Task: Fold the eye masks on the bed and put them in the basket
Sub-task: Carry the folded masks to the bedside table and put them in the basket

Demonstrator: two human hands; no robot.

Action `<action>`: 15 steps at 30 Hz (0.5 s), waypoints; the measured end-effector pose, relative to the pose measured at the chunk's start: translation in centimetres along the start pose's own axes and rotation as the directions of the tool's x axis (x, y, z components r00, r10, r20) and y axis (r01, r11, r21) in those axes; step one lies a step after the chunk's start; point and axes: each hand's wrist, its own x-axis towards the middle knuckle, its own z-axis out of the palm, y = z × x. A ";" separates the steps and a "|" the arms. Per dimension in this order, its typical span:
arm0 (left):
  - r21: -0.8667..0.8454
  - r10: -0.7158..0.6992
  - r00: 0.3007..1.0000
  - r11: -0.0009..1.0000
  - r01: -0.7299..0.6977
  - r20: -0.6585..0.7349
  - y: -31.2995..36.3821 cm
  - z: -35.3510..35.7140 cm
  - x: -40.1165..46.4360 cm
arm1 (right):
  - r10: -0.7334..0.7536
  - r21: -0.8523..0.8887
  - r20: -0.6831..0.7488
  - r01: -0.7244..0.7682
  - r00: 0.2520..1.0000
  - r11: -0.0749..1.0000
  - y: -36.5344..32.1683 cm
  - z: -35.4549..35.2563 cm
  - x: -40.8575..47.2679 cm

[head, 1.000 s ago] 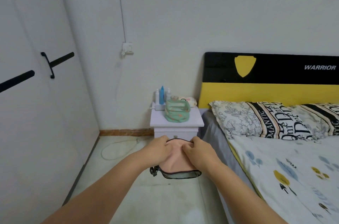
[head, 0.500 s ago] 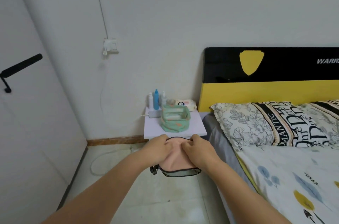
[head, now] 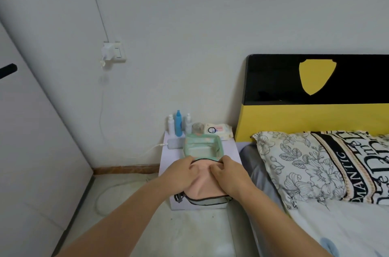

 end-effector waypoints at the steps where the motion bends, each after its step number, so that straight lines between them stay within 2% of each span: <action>1: -0.003 0.006 1.000 1.000 -0.006 0.006 -0.1 -0.2 1.4 | 0.003 -0.001 -0.003 -0.003 1.000 1.000 0.0 -0.1 1.3; 15: 0.002 0.092 0.989 0.996 -0.093 0.119 -1.8 -2.7 21.1 | 0.106 0.046 -0.017 -0.105 0.994 0.993 -1.1 0.3 18.9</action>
